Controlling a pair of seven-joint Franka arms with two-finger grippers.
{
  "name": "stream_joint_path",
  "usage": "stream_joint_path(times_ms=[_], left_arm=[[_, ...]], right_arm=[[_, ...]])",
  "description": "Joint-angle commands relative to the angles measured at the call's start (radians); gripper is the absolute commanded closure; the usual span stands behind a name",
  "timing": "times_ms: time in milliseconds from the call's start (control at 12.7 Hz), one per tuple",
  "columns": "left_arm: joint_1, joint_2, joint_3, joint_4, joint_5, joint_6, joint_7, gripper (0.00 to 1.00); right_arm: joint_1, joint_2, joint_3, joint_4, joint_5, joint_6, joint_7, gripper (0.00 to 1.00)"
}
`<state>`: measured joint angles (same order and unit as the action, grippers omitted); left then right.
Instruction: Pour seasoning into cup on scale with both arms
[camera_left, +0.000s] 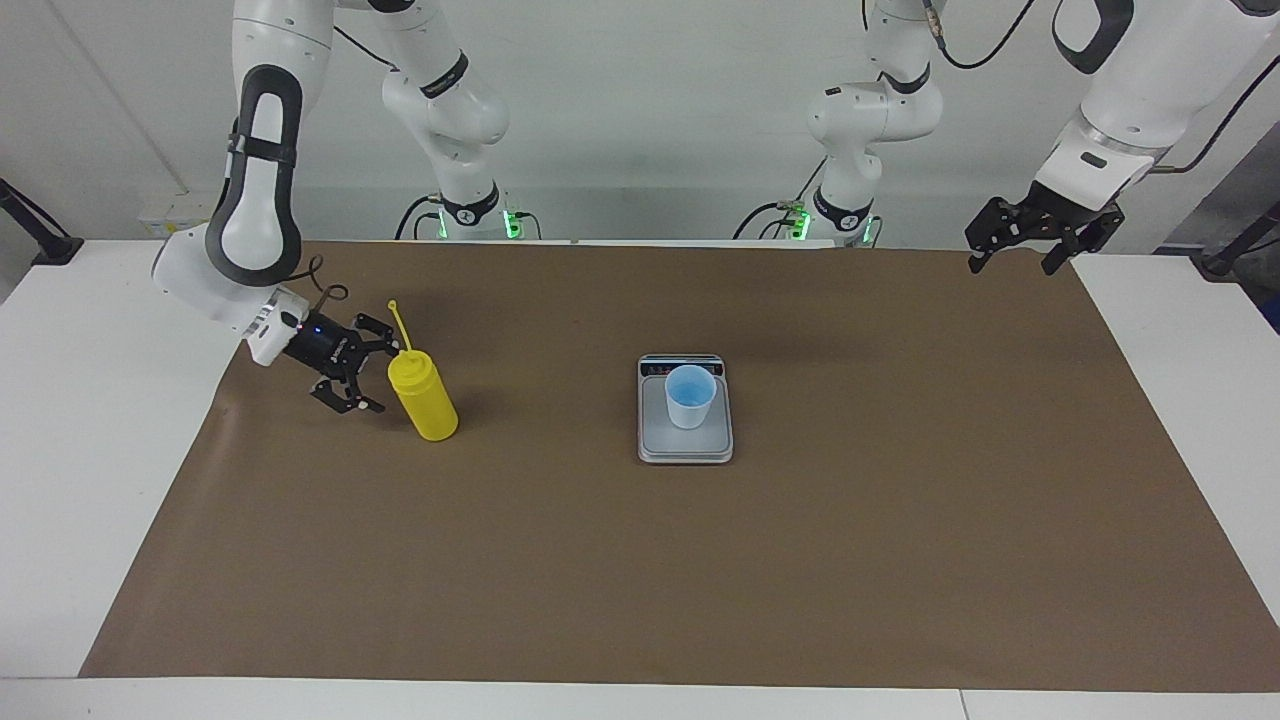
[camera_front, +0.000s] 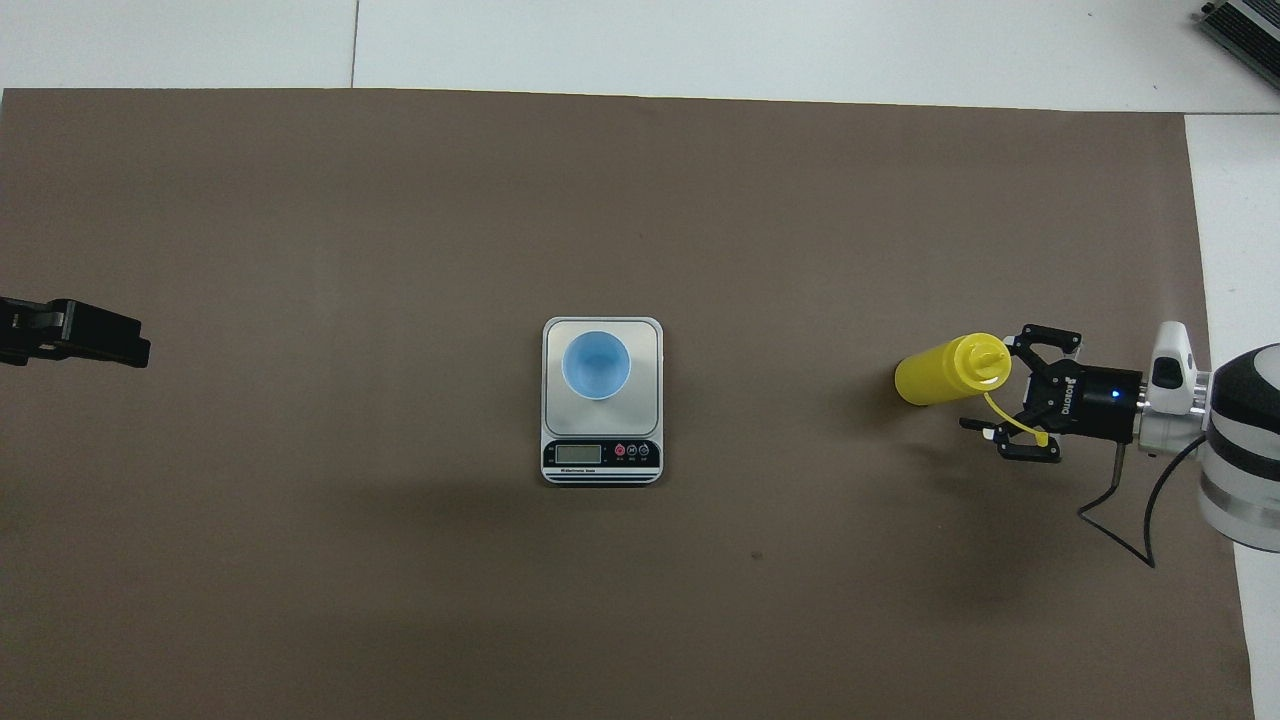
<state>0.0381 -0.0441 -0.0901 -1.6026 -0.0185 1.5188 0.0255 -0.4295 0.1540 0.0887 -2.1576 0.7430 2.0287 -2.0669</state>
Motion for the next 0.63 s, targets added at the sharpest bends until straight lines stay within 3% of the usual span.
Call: stream_joint_path(times_ms=[0,236,552], left_arm=[[0.011,-0.013,-0.006,-0.003,-0.011,-0.014,-0.009,0.0],[0.011,-0.013,-0.006,-0.003,-0.012,-0.014,-0.009,0.0],[0.011,-0.011,-0.006,-0.003,-0.011,-0.014,-0.009,0.0]], right_arm=[[-0.006,-0.057,0.006,0.061,-0.137,-0.018,0.269,0.0],[0.011,-0.097,0.009,0.149,-0.247,-0.094,0.563,0.0],[0.119,-0.206,0.019,0.186,-0.387,-0.153,1.145,0.0]])
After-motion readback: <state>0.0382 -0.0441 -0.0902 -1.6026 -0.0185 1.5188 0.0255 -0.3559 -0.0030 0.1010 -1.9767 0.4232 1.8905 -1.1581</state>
